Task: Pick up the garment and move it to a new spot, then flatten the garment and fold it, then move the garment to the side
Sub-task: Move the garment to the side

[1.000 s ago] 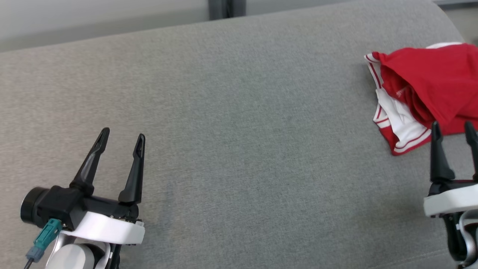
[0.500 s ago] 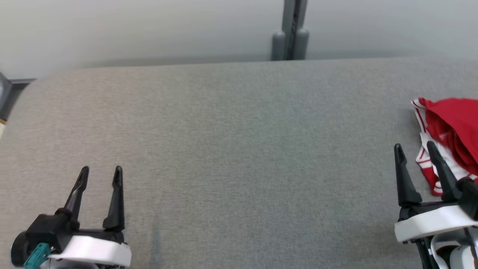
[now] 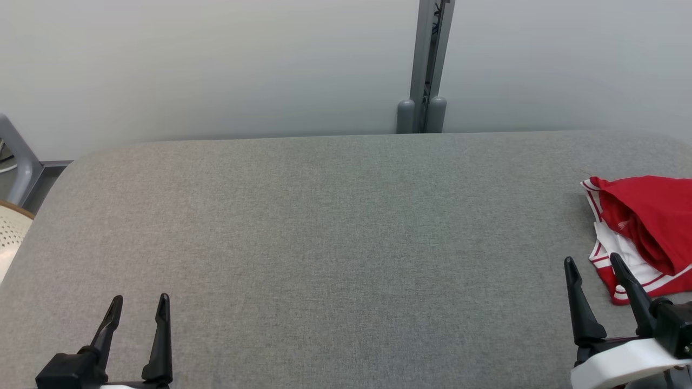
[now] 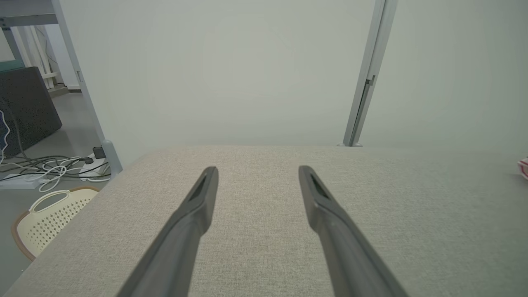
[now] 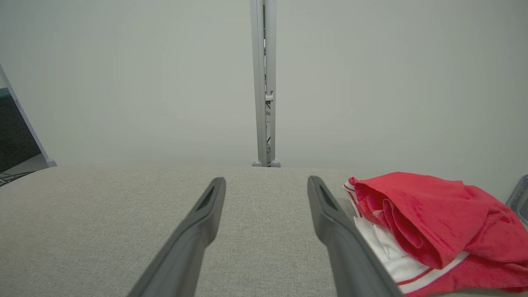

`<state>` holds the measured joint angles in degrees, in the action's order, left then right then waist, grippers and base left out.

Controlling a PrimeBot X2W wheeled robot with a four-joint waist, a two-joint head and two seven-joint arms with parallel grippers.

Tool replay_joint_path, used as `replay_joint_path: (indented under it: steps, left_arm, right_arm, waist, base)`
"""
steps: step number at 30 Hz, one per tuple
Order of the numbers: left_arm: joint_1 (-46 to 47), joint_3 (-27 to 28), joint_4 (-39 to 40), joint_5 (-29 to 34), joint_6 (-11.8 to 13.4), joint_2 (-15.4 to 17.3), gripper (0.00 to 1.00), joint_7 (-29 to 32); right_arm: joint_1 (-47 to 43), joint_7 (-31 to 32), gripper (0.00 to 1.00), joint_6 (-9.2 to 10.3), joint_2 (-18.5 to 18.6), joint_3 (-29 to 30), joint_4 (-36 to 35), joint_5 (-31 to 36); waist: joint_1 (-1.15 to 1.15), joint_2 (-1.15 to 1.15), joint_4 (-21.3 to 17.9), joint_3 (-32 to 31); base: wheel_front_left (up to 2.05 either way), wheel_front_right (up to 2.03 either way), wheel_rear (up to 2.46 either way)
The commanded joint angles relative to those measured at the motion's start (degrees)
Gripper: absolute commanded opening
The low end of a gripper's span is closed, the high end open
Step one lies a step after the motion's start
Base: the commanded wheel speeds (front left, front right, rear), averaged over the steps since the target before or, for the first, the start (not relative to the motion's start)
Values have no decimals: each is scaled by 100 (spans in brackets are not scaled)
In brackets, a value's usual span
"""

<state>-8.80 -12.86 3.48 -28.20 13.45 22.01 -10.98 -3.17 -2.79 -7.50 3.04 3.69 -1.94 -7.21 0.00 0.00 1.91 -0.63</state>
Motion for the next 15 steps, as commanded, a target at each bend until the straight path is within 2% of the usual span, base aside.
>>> replay_joint_path:
  steps: [1,15]
  left_arm:
    - [-87,16,39,-25,39,27,100,8]
    - [-351,5,13,-150,46,33,100,-3]
  right_arm:
    - [-106,31,100,1,4,0,-73,-14]
    - [-367,99,100,1,-2,-94,-189,157]
  waist:
    - [0,0,-86,-72]
    - [0,0,-198,-235]
  base:
    - [0,0,0]
    - [0,0,0]
